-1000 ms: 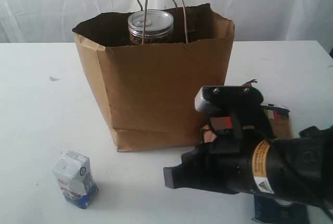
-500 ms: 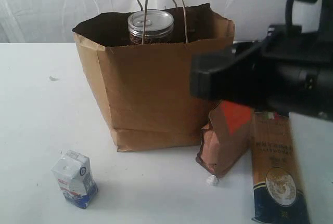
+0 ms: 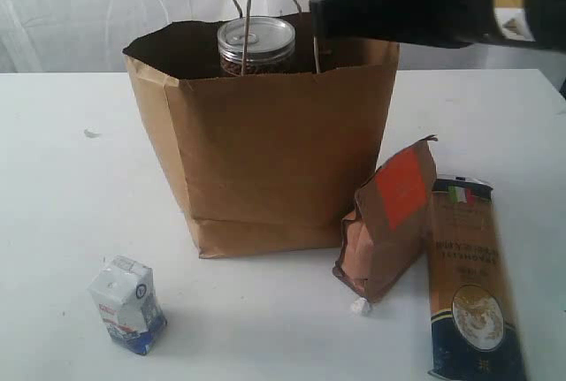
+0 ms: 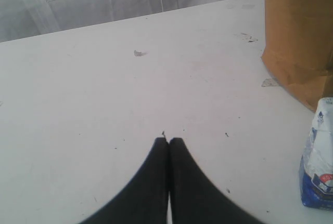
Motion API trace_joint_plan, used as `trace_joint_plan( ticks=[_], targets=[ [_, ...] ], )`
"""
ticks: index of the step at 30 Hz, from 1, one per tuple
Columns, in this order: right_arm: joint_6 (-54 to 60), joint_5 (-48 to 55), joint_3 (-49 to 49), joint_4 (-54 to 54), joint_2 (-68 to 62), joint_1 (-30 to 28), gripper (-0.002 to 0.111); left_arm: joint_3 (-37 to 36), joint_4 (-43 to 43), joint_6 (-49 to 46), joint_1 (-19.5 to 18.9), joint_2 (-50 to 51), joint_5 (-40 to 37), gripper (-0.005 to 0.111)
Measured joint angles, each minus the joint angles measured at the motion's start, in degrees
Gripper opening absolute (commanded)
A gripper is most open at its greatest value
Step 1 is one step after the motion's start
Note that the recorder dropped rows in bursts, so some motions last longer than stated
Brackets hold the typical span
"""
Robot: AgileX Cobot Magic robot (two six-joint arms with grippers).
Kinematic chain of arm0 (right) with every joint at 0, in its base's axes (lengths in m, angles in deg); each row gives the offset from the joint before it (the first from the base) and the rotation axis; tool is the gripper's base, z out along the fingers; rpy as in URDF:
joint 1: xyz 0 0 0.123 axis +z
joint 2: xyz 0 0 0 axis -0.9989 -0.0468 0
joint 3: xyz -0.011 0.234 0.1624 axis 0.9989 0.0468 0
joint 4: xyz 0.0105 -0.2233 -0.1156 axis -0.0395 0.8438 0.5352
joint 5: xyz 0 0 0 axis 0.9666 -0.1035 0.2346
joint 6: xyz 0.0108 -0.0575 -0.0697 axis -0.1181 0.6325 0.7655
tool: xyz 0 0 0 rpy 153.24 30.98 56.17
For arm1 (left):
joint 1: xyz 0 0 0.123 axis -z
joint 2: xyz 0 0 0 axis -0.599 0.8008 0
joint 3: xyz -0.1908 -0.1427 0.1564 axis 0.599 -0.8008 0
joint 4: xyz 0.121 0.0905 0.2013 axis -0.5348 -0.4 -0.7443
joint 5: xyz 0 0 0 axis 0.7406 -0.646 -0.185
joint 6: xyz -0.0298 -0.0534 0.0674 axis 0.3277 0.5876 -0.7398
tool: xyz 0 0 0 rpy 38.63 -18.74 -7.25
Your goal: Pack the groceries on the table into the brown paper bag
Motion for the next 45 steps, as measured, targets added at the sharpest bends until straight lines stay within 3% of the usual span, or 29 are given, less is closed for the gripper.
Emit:
trace_joint_plan(
  ticks=[4,7,12,29,45],
  targets=[
    [1.2,-1.55,-5.1,-4.59,-9.91,-8.24,0.0,0.0,0.0,0.0,0.0,0.0,0.0,0.0],
    [11.58,-5.21,-8.12,-17.16,-13.5,-12.59,0.006,0.0,0.0,0.0,0.0,0.0,0.0,0.0],
    [18.48,-6.51,-8.72,-23.2,-14.43,-13.4,0.047,0.0,0.0,0.0,0.0,0.0,0.0,0.0],
    [24.37,-7.84,-8.41,-23.43,-1.8,-10.03,0.047,0.0,0.0,0.0,0.0,0.0,0.0,0.0],
    [24.74,-5.96,1.63,-26.2,9.08,-9.3,0.047,0.0,0.0,0.0,0.0,0.0,0.0,0.0]
  ],
)
